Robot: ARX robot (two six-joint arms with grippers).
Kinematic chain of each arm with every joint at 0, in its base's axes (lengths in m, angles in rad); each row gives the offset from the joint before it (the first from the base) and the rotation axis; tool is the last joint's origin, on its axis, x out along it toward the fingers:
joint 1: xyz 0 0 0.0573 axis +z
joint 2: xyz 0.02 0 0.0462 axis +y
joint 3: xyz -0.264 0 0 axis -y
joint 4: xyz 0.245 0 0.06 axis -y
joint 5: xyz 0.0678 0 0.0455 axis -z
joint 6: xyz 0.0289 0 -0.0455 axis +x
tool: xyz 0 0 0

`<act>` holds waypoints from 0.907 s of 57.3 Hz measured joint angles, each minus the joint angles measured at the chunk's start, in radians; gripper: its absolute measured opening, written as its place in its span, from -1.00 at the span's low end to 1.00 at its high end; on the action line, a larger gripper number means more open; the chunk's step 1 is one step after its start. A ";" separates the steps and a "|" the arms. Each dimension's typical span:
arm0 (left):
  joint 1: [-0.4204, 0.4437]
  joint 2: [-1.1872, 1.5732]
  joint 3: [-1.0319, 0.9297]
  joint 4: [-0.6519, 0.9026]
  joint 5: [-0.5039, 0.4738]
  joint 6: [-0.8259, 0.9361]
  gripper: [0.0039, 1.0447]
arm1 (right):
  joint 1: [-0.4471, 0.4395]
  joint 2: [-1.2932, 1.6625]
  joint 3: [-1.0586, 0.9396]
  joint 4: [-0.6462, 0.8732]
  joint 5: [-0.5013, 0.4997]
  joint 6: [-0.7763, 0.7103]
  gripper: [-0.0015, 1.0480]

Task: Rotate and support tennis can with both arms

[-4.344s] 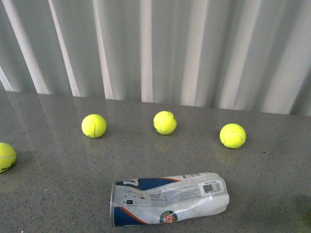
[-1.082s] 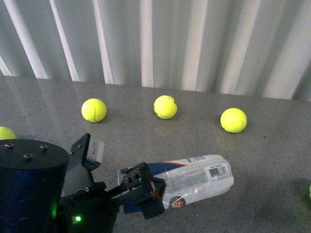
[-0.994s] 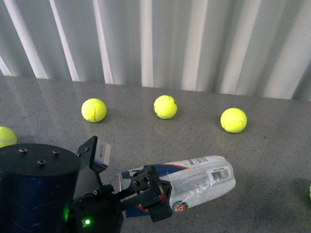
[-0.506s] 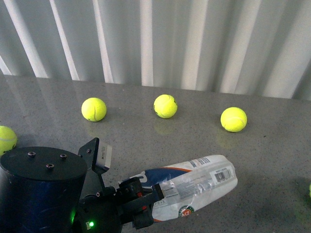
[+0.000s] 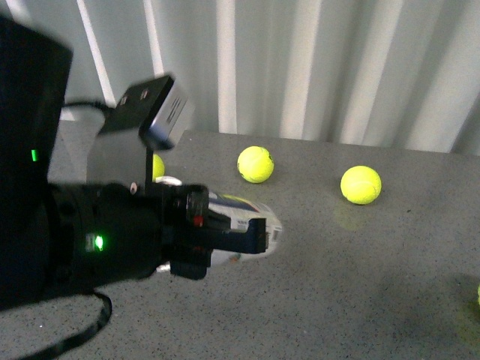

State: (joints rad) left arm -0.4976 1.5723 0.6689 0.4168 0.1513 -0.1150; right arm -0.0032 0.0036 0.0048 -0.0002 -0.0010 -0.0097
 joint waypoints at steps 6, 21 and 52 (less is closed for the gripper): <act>-0.028 -0.095 0.148 -0.244 0.005 0.291 -0.94 | 0.000 0.000 0.000 0.000 0.000 0.000 0.86; -0.082 -0.057 0.484 -0.759 -0.081 1.091 -0.94 | 0.000 0.000 0.000 0.000 0.000 0.000 0.86; -0.107 0.226 0.811 -1.347 -0.317 1.744 -0.94 | 0.000 0.000 0.000 0.000 0.000 0.000 0.86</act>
State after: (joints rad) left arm -0.6044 1.7981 1.4796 -0.9298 -0.1658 1.6291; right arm -0.0032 0.0036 0.0048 -0.0002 -0.0013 -0.0097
